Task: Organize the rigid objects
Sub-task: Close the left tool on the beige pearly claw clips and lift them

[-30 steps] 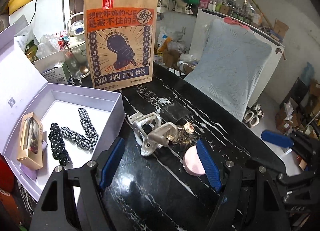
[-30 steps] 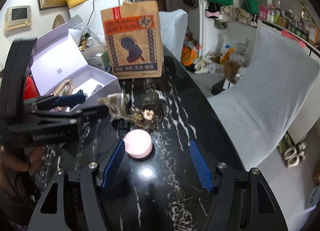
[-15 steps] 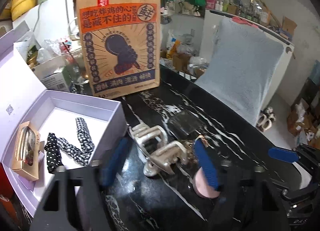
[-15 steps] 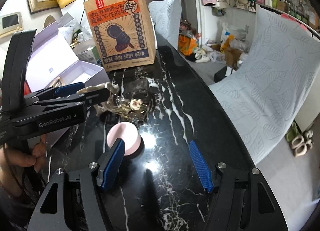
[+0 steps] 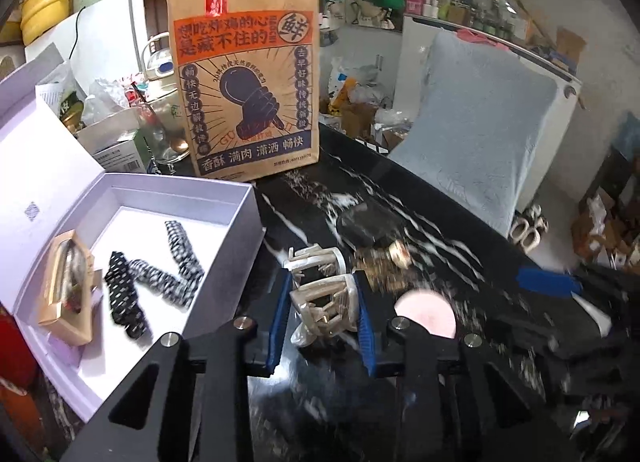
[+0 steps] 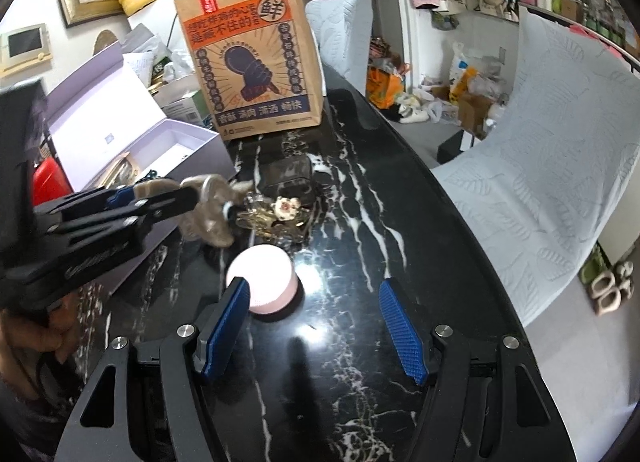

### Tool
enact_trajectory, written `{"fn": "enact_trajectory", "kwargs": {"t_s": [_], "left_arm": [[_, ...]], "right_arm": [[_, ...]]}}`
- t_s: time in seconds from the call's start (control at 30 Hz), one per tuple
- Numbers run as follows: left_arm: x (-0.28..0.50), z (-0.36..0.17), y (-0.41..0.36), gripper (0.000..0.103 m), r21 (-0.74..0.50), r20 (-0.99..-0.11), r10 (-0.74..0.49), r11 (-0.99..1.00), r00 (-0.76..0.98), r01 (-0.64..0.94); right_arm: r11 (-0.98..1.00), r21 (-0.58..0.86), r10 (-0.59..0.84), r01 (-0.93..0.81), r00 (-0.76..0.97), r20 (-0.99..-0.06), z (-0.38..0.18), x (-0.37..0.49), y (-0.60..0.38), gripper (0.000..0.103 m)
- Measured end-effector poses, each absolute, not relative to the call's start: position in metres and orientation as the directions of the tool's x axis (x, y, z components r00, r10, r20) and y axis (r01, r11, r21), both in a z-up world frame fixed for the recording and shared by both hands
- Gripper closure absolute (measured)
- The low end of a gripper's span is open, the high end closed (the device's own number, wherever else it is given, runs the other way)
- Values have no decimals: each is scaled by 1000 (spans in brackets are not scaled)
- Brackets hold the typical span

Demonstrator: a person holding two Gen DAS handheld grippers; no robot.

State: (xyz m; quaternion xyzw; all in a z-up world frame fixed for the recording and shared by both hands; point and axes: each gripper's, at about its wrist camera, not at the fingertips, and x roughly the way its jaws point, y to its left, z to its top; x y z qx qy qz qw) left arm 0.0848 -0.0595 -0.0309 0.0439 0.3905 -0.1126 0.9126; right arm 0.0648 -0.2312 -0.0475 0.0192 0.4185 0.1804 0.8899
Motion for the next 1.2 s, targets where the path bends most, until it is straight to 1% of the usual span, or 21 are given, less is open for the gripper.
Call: {"fn": "enact_trajectory", "kwargs": {"t_s": [0.13, 0.27, 0.43, 0.53, 0.6, 0.67, 0.77, 1.0, 1.2], "left_arm": [[62, -30, -52, 73, -12, -737, -178, 968, 652, 250], [42, -35, -39, 73, -61, -763, -200, 969, 615, 239], [22, -38, -29, 73, -75, -743, -214, 968, 634, 239], [20, -40, -28, 73, -66, -727, -211, 969, 653, 238], [23, -43, -31, 71, -69, -730, -225, 964, 645, 258], [30, -50, -36, 71, -68, -763, -222, 961, 607, 267], [43, -66, -39, 71, -102, -824, -228, 960, 519, 261], [57, -73, -26, 70, -220, -799, -290, 956, 527, 193], [66, -75, -26, 70, -223, -800, -284, 959, 529, 177]], "right_arm": [[928, 189, 351, -322, 577, -738, -49, 62, -223, 35], [921, 192, 361, -339, 559, -746, -53, 60, -215, 35], [915, 187, 367, -357, 548, -752, -55, 54, -208, 35], [915, 189, 367, -357, 542, -756, -57, 53, -205, 35], [916, 184, 362, -356, 540, -760, -58, 52, -204, 35], [918, 182, 358, -353, 537, -764, -59, 52, -205, 35], [918, 190, 361, -348, 534, -764, -60, 52, -206, 35], [921, 194, 355, -337, 525, -773, -65, 58, -208, 35], [918, 194, 356, -345, 505, -786, -74, 69, -202, 35]]}}
